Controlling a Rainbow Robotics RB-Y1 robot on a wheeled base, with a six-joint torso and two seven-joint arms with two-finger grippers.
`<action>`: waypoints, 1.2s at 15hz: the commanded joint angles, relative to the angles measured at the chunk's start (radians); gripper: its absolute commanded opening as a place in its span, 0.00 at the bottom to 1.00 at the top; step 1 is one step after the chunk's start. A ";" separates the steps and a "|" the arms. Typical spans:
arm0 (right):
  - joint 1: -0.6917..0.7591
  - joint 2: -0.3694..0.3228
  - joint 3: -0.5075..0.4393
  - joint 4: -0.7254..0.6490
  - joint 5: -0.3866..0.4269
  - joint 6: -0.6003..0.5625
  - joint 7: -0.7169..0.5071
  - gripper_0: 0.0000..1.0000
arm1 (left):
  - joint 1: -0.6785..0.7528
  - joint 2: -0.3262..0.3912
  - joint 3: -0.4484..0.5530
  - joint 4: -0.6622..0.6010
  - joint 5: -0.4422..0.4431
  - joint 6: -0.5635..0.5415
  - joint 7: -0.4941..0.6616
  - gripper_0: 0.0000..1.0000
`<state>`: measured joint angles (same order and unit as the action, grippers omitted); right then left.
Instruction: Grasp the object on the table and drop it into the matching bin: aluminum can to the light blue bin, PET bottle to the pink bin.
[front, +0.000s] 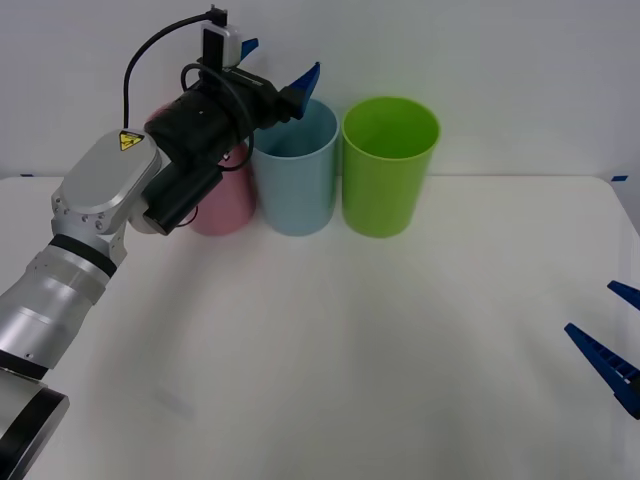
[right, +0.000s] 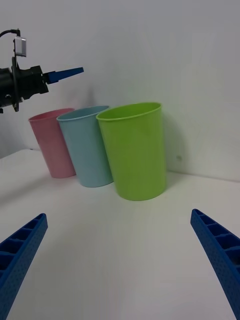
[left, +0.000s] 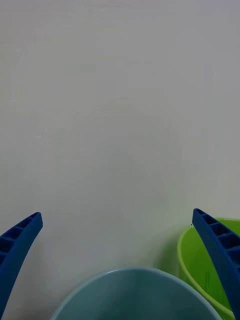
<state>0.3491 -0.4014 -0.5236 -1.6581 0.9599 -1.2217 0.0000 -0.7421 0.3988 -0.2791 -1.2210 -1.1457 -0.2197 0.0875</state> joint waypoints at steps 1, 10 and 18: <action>0.000 0.000 0.000 0.000 0.000 0.000 0.000 1.00 | 0.007 0.003 0.000 0.000 0.017 -0.010 -0.005 1.00; 0.000 0.000 0.000 0.000 0.000 0.000 0.000 1.00 | 0.214 0.094 0.017 -0.227 0.162 -0.020 -0.029 1.00; 0.000 0.000 0.000 0.000 0.000 0.000 0.000 1.00 | 0.544 0.175 0.159 -0.483 0.256 -0.089 -0.052 1.00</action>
<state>0.3491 -0.4014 -0.5236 -1.6581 0.9599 -1.2217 0.0000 -0.2291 0.5731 -0.1399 -1.6891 -0.8934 -0.2851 0.0378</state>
